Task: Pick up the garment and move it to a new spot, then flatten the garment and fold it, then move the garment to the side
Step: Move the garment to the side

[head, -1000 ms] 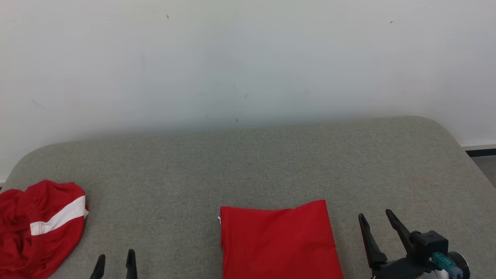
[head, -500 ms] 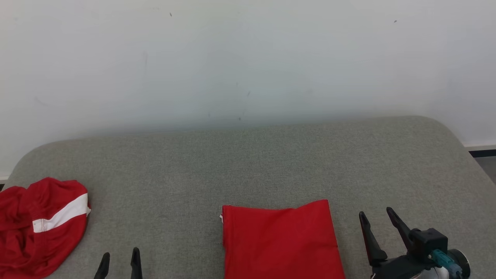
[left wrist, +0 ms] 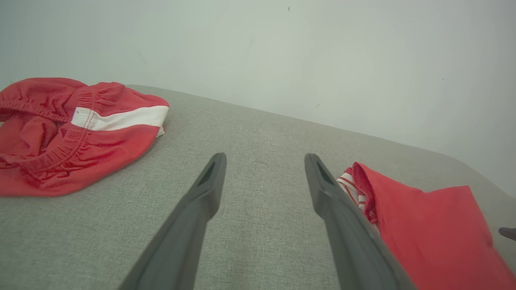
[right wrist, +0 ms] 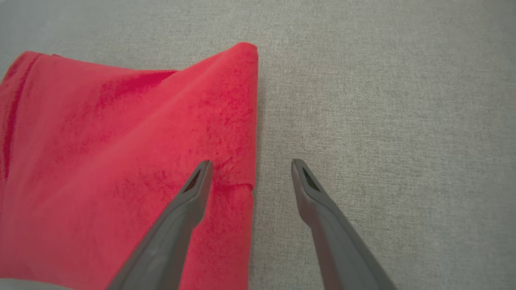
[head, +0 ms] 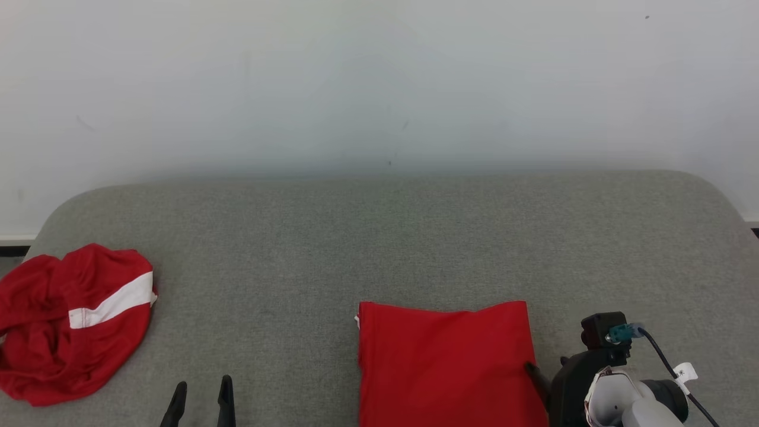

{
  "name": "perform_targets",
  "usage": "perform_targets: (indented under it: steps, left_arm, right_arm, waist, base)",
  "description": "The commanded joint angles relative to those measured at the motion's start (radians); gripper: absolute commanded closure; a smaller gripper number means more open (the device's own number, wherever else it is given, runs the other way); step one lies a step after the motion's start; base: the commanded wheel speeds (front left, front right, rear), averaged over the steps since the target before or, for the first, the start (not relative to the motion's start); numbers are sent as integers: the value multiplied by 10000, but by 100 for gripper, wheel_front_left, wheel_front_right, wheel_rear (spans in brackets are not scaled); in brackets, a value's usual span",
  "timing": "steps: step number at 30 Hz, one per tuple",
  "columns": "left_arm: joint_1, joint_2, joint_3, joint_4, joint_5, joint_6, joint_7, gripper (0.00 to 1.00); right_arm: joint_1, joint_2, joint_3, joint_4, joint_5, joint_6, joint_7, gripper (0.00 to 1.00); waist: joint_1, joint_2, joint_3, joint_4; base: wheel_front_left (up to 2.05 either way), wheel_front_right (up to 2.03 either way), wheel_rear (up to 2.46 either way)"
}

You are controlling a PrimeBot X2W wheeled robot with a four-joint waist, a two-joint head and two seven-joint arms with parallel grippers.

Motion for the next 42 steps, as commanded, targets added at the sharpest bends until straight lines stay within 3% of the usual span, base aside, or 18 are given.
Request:
perform_targets:
  steps: [1, 11, 16, 17, 19, 26, 33, 42]
  left_arm:
    - [-70, 7, -61, 10, -19, 27, -3, 0]
    - [-211, 7, -172, 58, -13, -37, -3, 0]
    - [-365, 7, -227, 97, 1, -76, -3, 0]
    - [-418, 8, -238, 97, -1, -92, -3, 0]
    - [-495, 8, -257, 95, -11, -128, -3, 0]
    - [-708, 7, -214, -33, -12, -189, -3, 0]
    - [-951, 7, -85, -316, -62, -265, -3, 0]
    - [-1816, 8, -193, -725, 287, -484, -2, 0]
  right_arm:
    - [-89, -46, -36, 269, -104, -20, 345, 0]
    - [-335, 66, -87, 1038, -10, -20, 1098, 0]
    - [-424, -231, 280, 1584, -283, -22, 1775, 0]
    - [-488, -299, 380, 1641, -317, -23, 1848, 22]
    - [-644, -452, 622, 1678, -325, -23, 1961, 100]
    - [-1608, -1377, 1769, 1214, -415, -31, 2049, 100]
    - [-3031, -2395, 2843, 748, -106, -25, 1978, 100]
    - [-5022, -3544, 2776, 1089, -344, -23, 1436, 100]
  waist:
    - [-2, -1, 180, 280]
    - [-2, -1, 480, 741]
    - [-2, -1, 669, 882]
    - [-2, -1, 715, 896]
    - [-2, -1, 803, 894]
    - [-2, -1, 1052, 479]
    - [-2, -1, 1476, -497]
    - [-2, -1, 2694, -2040]
  base:
    - [0, 0, 0]
    - [0, 0, 0]
    - [0, 0, 0]
    - [0, 0, 0]
    - [0, 0, 0]
    - [0, 0, 0]
    - [0, 0, 0]
    - [0, 0, 0]
